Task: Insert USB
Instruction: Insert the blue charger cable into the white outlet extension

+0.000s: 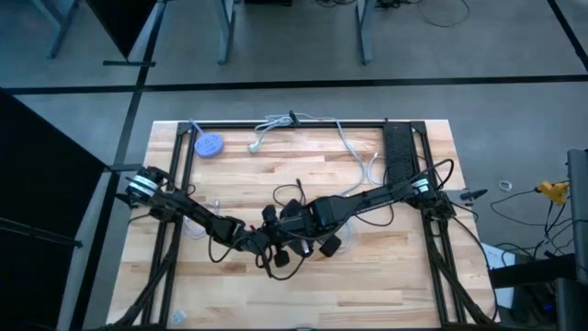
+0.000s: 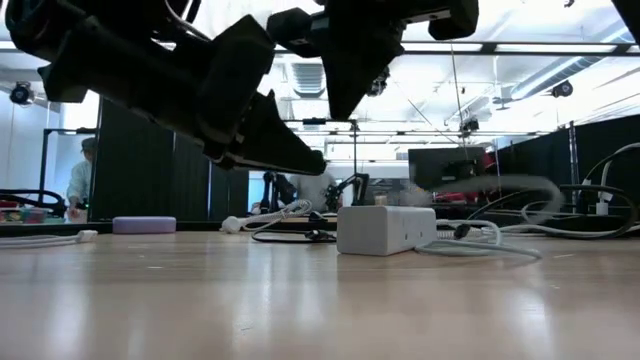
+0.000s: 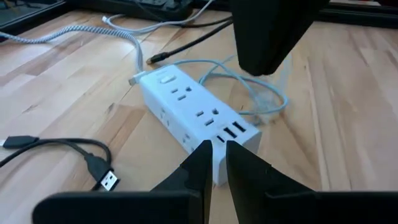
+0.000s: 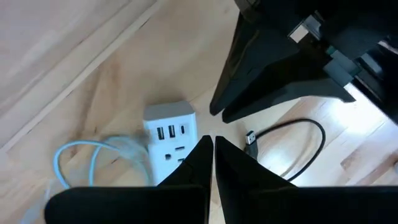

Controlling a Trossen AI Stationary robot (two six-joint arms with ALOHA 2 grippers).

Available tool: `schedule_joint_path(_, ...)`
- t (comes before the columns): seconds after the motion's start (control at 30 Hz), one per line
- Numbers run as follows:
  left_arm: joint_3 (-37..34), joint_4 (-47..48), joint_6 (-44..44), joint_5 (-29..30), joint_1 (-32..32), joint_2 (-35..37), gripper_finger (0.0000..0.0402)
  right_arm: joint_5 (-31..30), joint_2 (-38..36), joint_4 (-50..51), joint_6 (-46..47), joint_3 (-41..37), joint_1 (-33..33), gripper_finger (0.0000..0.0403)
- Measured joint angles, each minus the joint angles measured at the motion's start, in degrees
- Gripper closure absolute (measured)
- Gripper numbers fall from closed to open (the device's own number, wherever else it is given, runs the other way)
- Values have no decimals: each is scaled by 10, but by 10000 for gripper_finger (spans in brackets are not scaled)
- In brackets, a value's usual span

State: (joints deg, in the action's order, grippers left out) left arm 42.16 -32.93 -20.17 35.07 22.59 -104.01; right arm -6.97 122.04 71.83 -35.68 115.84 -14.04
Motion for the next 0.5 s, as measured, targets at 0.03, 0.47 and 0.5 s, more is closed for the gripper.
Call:
schedule_joint_path(0.03, -2, 0, -1, 0, 0, 0, 368, 1, 0, 7, 10, -1, 1, 403)
schedule_joint_path(0.47, -27, 39, -70, 0, 14, 0, 368, 145, -6, 86, 186, -28, -32, 403)
schedule_joint_path(0.5, -27, 53, -77, 0, 17, 0, 368, 146, -6, 86, 189, -29, -38, 403)
